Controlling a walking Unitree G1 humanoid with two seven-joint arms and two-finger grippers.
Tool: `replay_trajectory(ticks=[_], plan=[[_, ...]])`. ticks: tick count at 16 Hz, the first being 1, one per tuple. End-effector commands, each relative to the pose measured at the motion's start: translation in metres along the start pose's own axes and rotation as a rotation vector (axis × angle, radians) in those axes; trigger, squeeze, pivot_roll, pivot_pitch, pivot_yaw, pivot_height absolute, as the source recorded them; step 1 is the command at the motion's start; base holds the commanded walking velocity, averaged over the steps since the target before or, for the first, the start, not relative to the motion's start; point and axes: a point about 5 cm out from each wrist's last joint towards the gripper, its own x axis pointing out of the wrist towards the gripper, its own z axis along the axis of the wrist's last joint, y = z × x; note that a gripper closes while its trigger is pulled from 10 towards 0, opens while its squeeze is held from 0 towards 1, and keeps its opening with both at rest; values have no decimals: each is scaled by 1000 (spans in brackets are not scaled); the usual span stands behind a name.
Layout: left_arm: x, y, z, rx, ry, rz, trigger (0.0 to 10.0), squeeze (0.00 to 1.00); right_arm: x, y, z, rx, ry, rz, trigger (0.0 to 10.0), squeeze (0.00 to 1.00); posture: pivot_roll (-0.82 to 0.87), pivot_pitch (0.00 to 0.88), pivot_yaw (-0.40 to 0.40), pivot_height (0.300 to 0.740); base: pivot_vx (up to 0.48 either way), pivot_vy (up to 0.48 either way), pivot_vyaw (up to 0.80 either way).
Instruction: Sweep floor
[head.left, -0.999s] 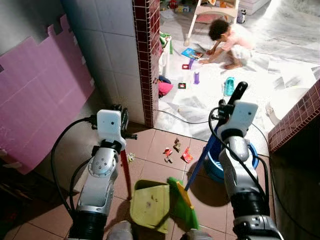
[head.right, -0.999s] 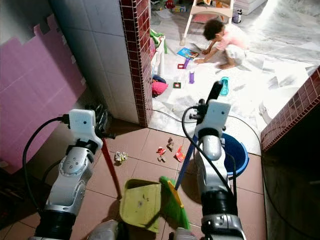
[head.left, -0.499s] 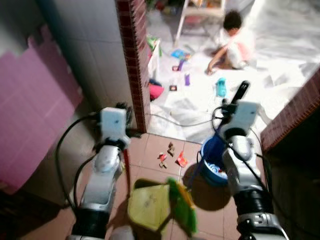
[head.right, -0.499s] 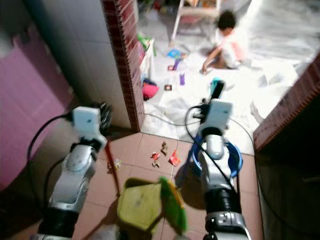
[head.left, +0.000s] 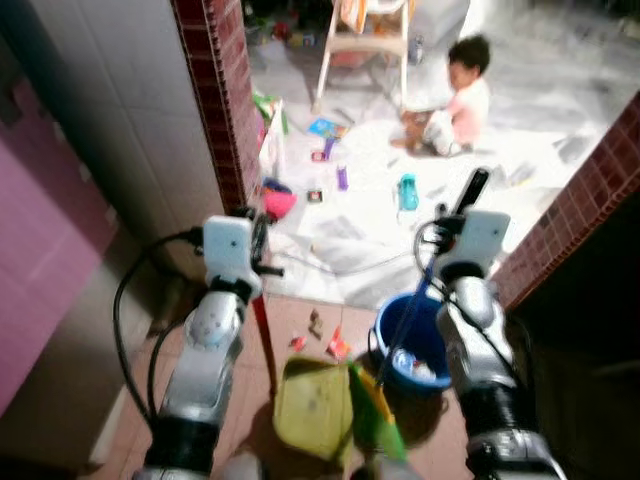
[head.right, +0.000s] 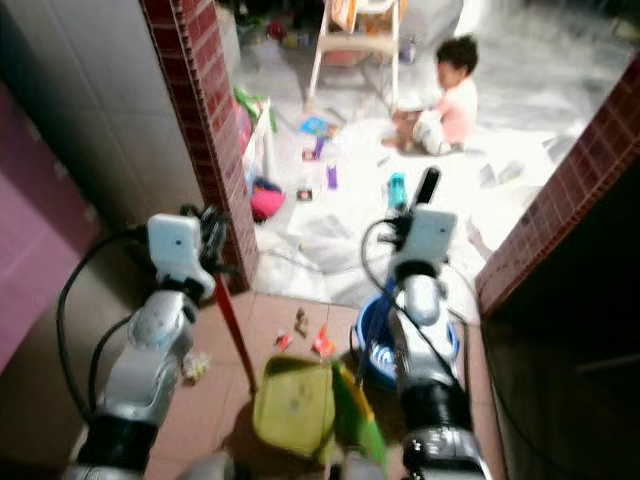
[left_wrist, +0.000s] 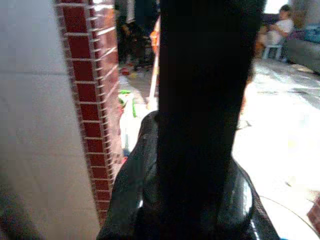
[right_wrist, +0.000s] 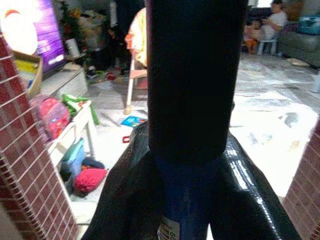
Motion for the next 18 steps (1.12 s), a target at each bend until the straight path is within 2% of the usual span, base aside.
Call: replay_trajectory(ticks=[1, 4, 6, 13, 14, 18], plan=[[2, -1, 7, 19, -29, -11, 10000, 0, 2, 2, 6, 29, -29, -2, 10000, 0, -82, 41, 23, 740, 0, 0, 0], [2, -4, 6, 20, -26, -19, 10000, 0, 8, -1, 5, 19, -25, -51, 10000, 0, -82, 41, 22, 740, 0, 0, 0], [2, -4, 6, 21, -25, -20, 10000, 0, 15, -5, 14, -96, -87, -92, 10000, 0, -79, 43, 21, 740, 0, 0, 0], [2, -3, 6, 30, -24, -14, 10000, 0, 31, -27, 33, -312, -185, -276, 10000, 0, -78, 47, 23, 740, 0, 0, 0], [1, -3, 6, 32, -22, -13, 10000, 0, 33, -35, 37, -379, -218, -314, 10000, 0, -78, 49, 21, 740, 0, 0, 0], [0, -4, 4, 27, -11, -11, 10000, 0, 34, -31, 35, -371, -225, -294, 10000, 0, -78, 49, 21, 740, 0, 0, 0]])
